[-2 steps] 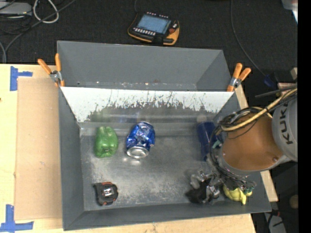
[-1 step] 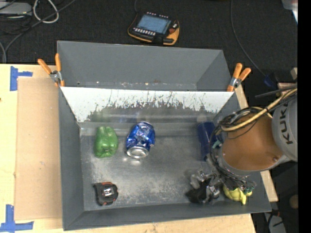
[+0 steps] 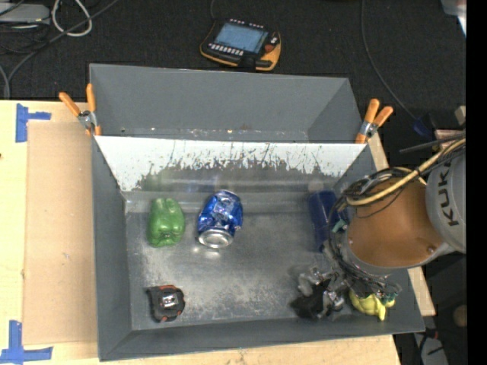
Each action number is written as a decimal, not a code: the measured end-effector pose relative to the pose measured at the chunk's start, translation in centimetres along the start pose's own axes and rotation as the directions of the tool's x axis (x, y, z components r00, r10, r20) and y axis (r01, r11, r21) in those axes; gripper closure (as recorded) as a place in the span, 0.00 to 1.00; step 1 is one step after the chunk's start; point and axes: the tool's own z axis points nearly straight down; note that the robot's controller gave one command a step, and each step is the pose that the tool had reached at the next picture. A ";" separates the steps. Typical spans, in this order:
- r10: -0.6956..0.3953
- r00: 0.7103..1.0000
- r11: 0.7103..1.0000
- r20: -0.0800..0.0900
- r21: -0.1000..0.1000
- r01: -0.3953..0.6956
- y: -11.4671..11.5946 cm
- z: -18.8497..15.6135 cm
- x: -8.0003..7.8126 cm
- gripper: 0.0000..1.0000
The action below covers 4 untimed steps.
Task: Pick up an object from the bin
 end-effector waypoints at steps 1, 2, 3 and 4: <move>-0.001 1.000 1.000 0.000 0.000 0.001 0.0 0.0 0.0 1.00; 0.005 1.000 1.000 -0.008 -0.008 -0.005 -0.8 -9.2 0.9 1.00; 0.003 1.000 1.000 -0.004 -0.004 -0.003 -0.5 -12.2 0.2 1.00; 0.113 0.994 0.994 -0.005 -0.005 -0.113 1.3 -16.6 -2.6 1.00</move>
Offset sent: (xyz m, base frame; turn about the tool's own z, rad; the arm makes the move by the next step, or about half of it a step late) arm -0.0021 -0.0188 0.1427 0.0023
